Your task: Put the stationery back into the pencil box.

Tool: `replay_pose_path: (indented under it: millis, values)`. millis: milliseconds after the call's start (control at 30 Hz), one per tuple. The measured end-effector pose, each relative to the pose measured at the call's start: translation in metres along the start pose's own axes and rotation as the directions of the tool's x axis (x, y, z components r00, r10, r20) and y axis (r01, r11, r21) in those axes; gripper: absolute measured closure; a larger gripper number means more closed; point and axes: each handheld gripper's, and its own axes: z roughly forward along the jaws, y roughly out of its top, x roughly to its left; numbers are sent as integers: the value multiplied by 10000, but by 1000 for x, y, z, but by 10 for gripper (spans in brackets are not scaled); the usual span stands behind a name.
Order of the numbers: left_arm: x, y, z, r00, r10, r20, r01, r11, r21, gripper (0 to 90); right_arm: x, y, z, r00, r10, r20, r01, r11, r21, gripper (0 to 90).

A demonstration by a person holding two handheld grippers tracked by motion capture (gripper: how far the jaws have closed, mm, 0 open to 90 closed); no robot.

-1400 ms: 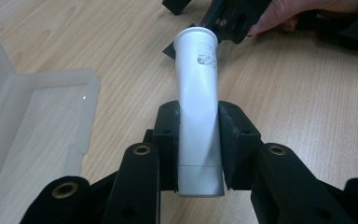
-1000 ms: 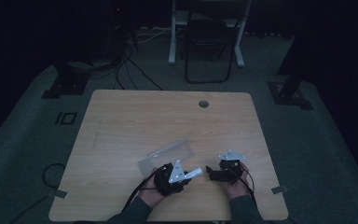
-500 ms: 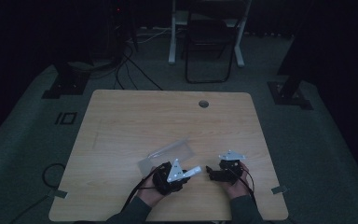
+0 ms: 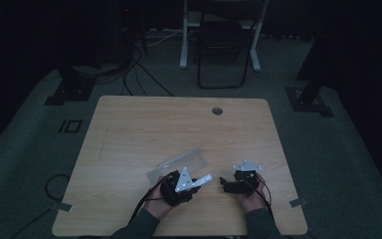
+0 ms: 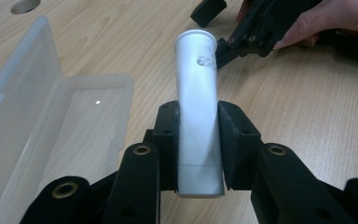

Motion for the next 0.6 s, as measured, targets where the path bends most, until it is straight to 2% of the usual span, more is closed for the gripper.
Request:
replay_pose_path:
  millis: [600]
  values:
    - [6,-1,-4,9998,-109,-178,109,9999,-21,708,0,0,0,10000,-1,0,1,10000,1,135]
